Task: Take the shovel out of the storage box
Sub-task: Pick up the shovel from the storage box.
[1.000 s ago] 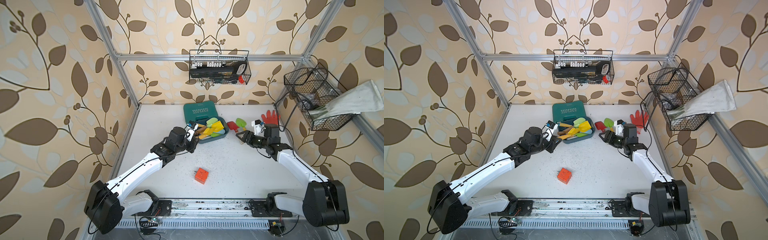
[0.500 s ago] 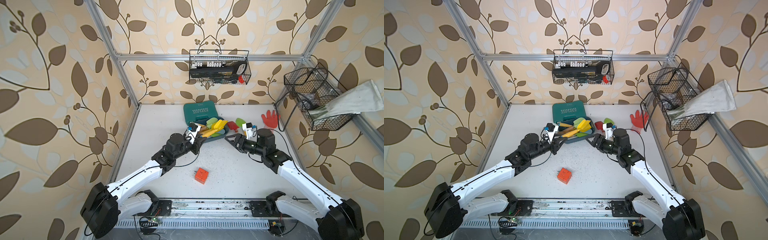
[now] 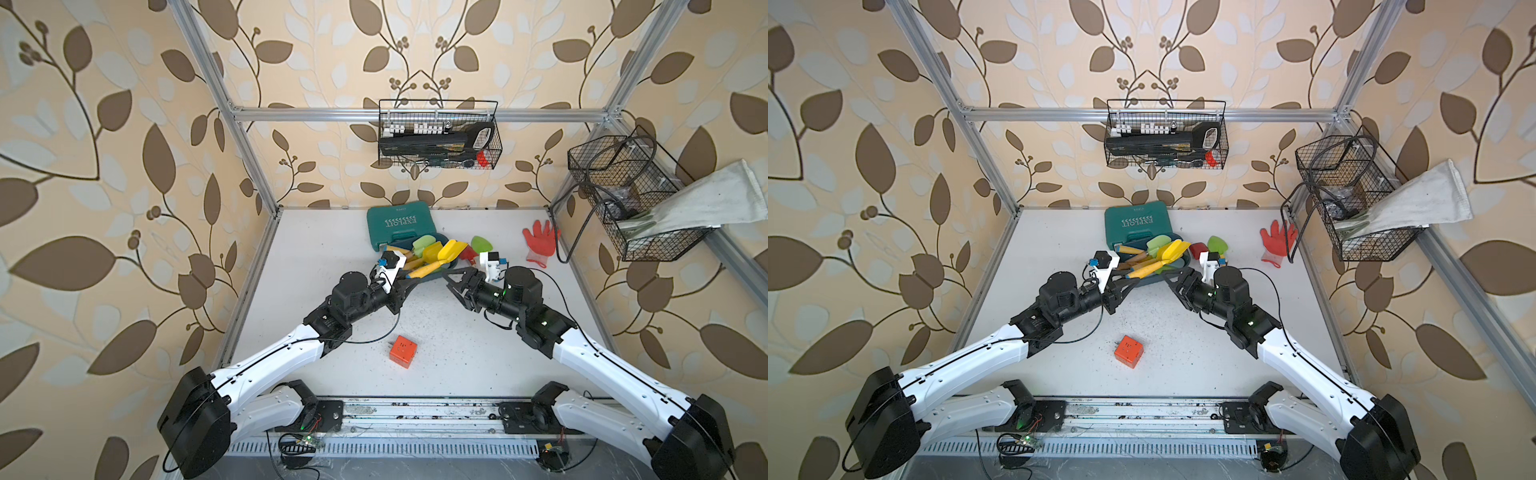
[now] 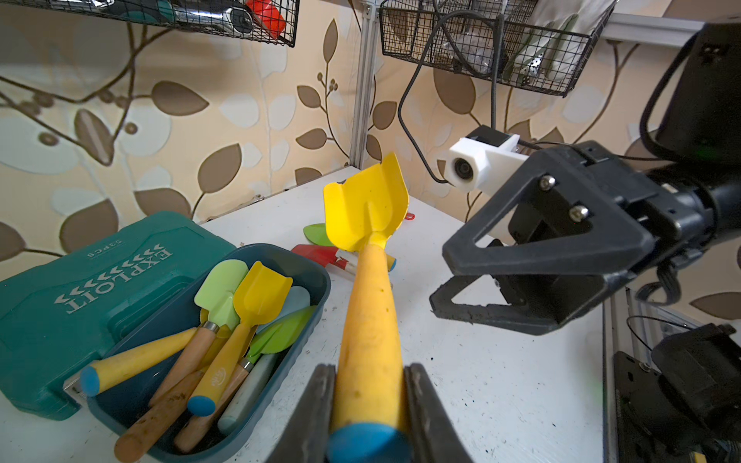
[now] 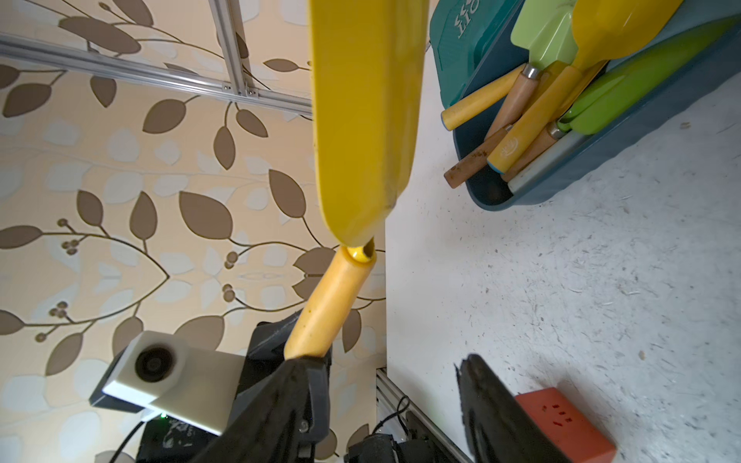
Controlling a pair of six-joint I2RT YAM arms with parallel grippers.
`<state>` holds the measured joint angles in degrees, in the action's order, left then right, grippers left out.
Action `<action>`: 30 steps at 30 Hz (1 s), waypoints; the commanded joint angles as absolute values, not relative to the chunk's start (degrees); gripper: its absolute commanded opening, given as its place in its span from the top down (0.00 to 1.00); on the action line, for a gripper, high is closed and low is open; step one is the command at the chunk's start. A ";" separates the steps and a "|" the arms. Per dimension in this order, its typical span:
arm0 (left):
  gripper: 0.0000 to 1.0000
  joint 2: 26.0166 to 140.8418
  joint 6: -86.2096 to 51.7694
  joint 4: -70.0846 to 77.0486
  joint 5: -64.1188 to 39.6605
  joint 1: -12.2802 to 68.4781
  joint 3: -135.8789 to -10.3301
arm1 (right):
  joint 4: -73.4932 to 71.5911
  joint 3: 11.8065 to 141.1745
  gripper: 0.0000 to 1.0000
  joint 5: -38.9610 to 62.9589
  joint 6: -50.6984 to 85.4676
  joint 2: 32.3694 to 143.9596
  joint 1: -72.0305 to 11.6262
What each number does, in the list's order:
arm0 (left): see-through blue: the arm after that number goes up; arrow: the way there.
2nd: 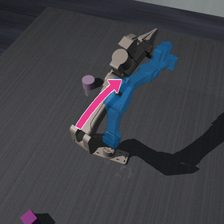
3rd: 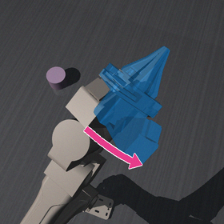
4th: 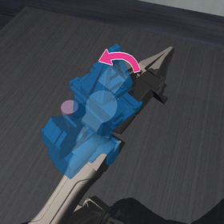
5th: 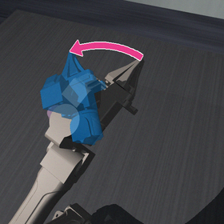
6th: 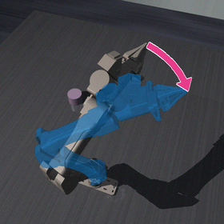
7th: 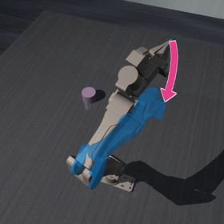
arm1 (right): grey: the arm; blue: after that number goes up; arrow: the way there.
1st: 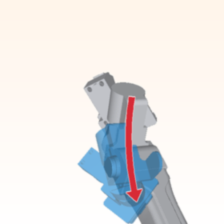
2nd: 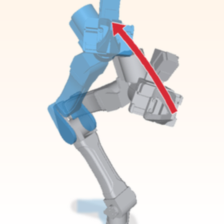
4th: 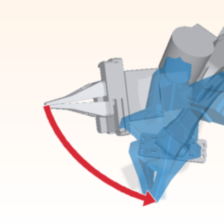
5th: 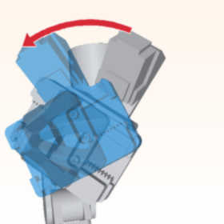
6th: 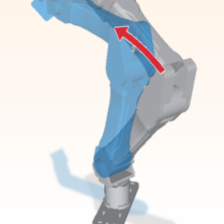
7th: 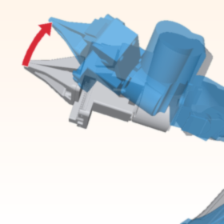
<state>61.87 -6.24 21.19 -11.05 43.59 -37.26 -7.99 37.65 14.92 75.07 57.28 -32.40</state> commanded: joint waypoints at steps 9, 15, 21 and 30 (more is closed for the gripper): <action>1.00 60.73 -5.10 25.85 -12.53 45.25 -37.38 | -18.10 36.55 0.49 0.06 81.72 59.82 -40.31; 1.00 60.29 -5.10 26.02 -12.80 45.61 -37.35 | -20.38 37.48 0.55 -2.50 83.31 62.82 -41.43; 1.00 60.28 -5.18 25.70 -13.18 45.87 -37.30 | -23.13 38.23 0.58 -3.34 83.41 65.76 -41.64; 0.87 61.82 -4.50 22.37 -12.64 46.05 -39.09 | -21.65 38.67 0.89 -4.34 81.57 65.56 -41.76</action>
<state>62.43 -5.87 20.01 -11.66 45.12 -37.17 -24.03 37.54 -3.03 84.14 65.80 -41.47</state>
